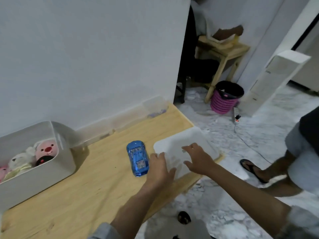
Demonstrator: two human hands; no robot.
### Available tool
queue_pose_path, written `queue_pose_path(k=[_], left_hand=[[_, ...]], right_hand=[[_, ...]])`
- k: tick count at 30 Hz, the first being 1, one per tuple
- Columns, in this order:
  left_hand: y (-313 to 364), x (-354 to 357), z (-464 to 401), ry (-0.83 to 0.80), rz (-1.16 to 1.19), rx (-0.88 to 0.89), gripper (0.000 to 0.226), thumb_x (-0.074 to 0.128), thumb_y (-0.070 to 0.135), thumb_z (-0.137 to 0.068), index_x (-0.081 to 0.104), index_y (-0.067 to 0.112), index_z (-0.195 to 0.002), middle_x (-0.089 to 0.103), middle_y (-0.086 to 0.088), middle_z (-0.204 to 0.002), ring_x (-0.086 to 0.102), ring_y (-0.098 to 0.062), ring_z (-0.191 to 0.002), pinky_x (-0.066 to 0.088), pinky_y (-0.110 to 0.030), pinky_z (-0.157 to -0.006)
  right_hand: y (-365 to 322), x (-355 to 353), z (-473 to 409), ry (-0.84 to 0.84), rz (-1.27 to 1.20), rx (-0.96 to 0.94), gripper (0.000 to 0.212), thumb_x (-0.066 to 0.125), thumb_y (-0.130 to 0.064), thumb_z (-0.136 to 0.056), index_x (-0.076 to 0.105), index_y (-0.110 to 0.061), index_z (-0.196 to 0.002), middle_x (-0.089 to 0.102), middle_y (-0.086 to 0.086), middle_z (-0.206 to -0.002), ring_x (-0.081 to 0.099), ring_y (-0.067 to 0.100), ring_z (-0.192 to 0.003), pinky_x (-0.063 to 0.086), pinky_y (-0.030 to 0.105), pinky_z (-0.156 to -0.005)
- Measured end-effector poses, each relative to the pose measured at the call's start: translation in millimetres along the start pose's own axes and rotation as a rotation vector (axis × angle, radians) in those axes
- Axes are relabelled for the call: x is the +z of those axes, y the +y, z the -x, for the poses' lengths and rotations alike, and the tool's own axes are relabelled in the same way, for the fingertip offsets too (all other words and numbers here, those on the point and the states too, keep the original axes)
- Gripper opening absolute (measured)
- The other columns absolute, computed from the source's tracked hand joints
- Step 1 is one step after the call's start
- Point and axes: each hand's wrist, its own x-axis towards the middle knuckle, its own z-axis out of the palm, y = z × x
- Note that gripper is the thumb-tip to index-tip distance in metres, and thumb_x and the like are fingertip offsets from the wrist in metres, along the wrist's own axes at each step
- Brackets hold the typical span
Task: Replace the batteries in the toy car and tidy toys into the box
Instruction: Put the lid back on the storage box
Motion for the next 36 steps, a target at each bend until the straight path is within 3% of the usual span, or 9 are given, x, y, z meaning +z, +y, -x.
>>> queue_pose_path(k=[5,8,10,12,17,24,30,33,36], left_hand=[[25.9,49.5,-26.1,-0.072,-0.025,-0.223,0.118,0.079,0.051,-0.062,0.007,0.012,-0.147,0.005,-0.02,-0.147,0.016,-0.037,-0.137,0.028,-0.04,-0.111],[29.4,67.6,-41.5,-0.046,-0.034,-0.301,0.133,0.085,0.052,-0.051,0.001,0.014,-0.147,-0.008,-0.026,-0.15,0.003,-0.044,-0.14,0.022,-0.048,-0.114],[31.5,74.1,-47.5,-0.108,-0.088,-0.337,0.142,0.084,0.058,-0.05,-0.011,0.013,-0.146,-0.028,-0.029,-0.145,-0.014,-0.044,-0.14,0.021,-0.048,-0.115],[31.1,78.0,-52.2,-0.095,-0.074,-0.362,0.146,0.085,0.055,-0.048,-0.015,0.015,-0.146,-0.034,-0.025,-0.142,-0.022,-0.04,-0.139,0.024,-0.045,-0.115],[29.7,83.0,-55.8,-0.04,-0.037,-0.392,0.141,0.084,0.046,-0.045,-0.01,0.018,-0.146,-0.022,-0.017,-0.143,-0.016,-0.035,-0.139,0.028,-0.041,-0.114],[30.8,67.1,-55.8,0.007,-0.016,-0.35,0.127,0.084,0.039,-0.051,0.002,0.017,-0.145,-0.009,-0.015,-0.147,0.003,-0.036,-0.138,0.036,-0.039,-0.105],[29.9,24.7,-55.8,0.04,-0.006,-0.267,0.128,0.087,0.043,-0.054,0.002,0.019,-0.147,-0.015,-0.018,-0.154,-0.005,-0.037,-0.142,0.028,-0.046,-0.111],[22.5,-9.7,-48.4,0.08,0.002,-0.227,0.112,0.082,0.054,-0.044,0.021,0.016,-0.131,0.001,-0.021,-0.15,0.002,-0.041,-0.138,0.032,-0.051,-0.105],[2.1,-53.9,-39.4,0.135,-0.032,-0.195,0.105,0.082,0.055,-0.039,0.027,0.018,-0.12,0.01,-0.018,-0.144,0.012,-0.039,-0.13,0.038,-0.043,-0.094]], right_hand=[[70.5,-9.5,-24.3,-0.164,0.055,0.077,0.104,0.075,-0.049,-0.071,0.01,-0.029,-0.149,0.006,0.015,-0.152,0.015,0.038,-0.137,0.034,0.048,-0.106],[94.0,-9.7,-40.2,-0.246,0.103,0.079,0.126,0.079,-0.059,-0.059,-0.005,-0.034,-0.149,-0.012,0.019,-0.154,0.001,0.042,-0.141,0.022,0.053,-0.112],[102.6,-7.6,-48.5,-0.298,0.069,0.083,0.132,0.08,-0.062,-0.054,-0.009,-0.036,-0.148,-0.019,0.019,-0.153,-0.004,0.043,-0.142,0.019,0.056,-0.113],[105.9,-7.5,-53.4,-0.335,0.048,0.074,0.136,0.082,-0.062,-0.051,-0.01,-0.035,-0.148,-0.023,0.02,-0.152,-0.006,0.044,-0.141,0.018,0.057,-0.113],[108.6,-10.6,-55.1,-0.362,0.073,0.03,0.145,0.086,-0.058,-0.047,-0.015,-0.031,-0.148,-0.027,0.025,-0.149,-0.006,0.048,-0.139,0.019,0.058,-0.111],[108.1,-20.2,-53.5,-0.23,0.034,-0.002,0.136,0.084,-0.061,-0.045,0.001,-0.031,-0.149,-0.019,0.023,-0.152,0.002,0.046,-0.138,0.027,0.053,-0.109],[86.7,-43.1,-51.5,-0.073,0.043,-0.046,0.129,0.073,-0.076,-0.045,0.004,-0.037,-0.147,-0.017,0.02,-0.152,0.006,0.045,-0.135,0.029,0.057,-0.107],[56.4,-52.3,-46.8,-0.007,0.006,-0.073,0.126,0.071,-0.077,-0.049,0.005,-0.036,-0.148,-0.02,0.018,-0.153,0.003,0.042,-0.137,0.027,0.057,-0.107],[13.5,-54.5,-42.8,0.039,-0.038,-0.106,0.123,0.071,-0.075,-0.053,0.009,-0.033,-0.149,-0.022,0.018,-0.153,-0.001,0.042,-0.139,0.026,0.058,-0.108]])
